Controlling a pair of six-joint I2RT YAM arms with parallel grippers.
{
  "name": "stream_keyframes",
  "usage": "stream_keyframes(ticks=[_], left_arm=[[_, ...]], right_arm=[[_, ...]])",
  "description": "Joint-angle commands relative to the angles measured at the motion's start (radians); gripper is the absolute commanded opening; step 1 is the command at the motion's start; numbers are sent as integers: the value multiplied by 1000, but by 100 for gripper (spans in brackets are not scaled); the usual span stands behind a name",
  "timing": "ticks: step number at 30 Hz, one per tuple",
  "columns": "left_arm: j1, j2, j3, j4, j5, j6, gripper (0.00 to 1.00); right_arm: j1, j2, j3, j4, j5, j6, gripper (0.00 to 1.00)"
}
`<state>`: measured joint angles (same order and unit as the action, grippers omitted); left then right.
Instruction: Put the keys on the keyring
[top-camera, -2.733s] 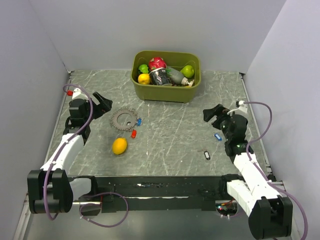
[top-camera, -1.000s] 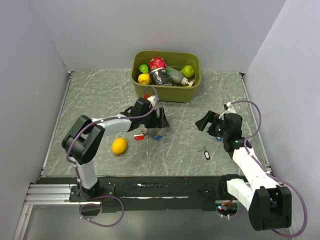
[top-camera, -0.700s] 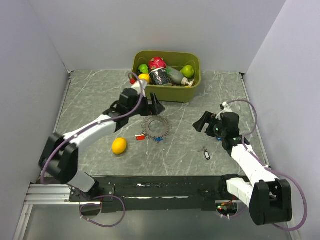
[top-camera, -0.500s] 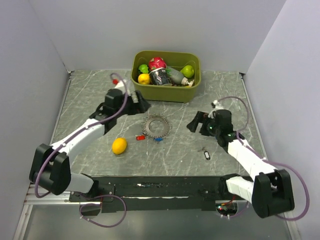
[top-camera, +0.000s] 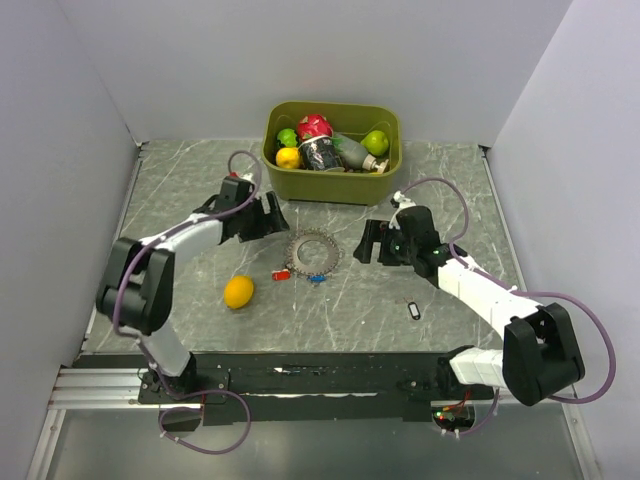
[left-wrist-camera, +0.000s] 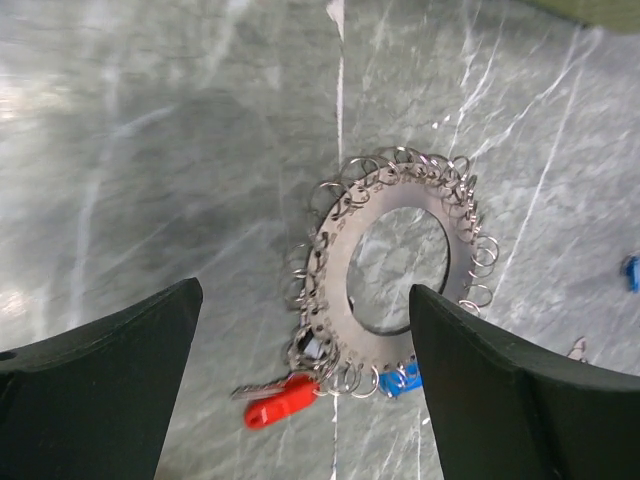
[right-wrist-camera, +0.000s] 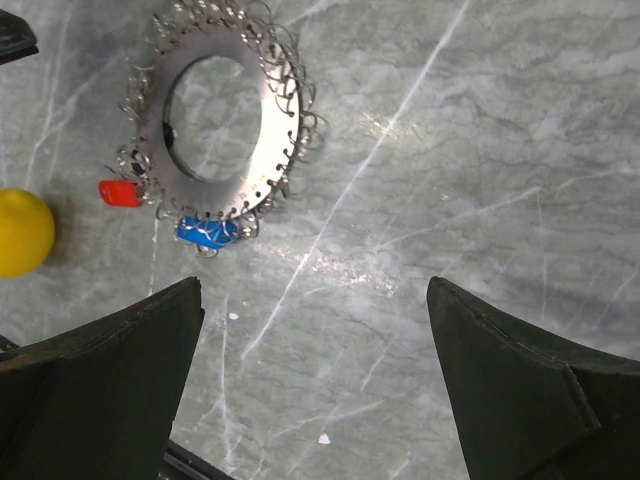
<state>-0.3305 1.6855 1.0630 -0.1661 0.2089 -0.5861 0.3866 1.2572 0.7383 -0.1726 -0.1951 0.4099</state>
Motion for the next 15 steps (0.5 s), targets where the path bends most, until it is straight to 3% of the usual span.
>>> stream_keyframes(ticks=[1,9,15], left_arm=[[-57,91,113,-47,1,34,91],[-228,292,278,-185,-190,89,82],[-312,208,184,-154,-137,115,73]], right_arm=[[11,-28,-8,-28,46,-16,100],[9,-94,1,-103,112,-46,100],[11,-136,-4,-117,117,-65,100]])
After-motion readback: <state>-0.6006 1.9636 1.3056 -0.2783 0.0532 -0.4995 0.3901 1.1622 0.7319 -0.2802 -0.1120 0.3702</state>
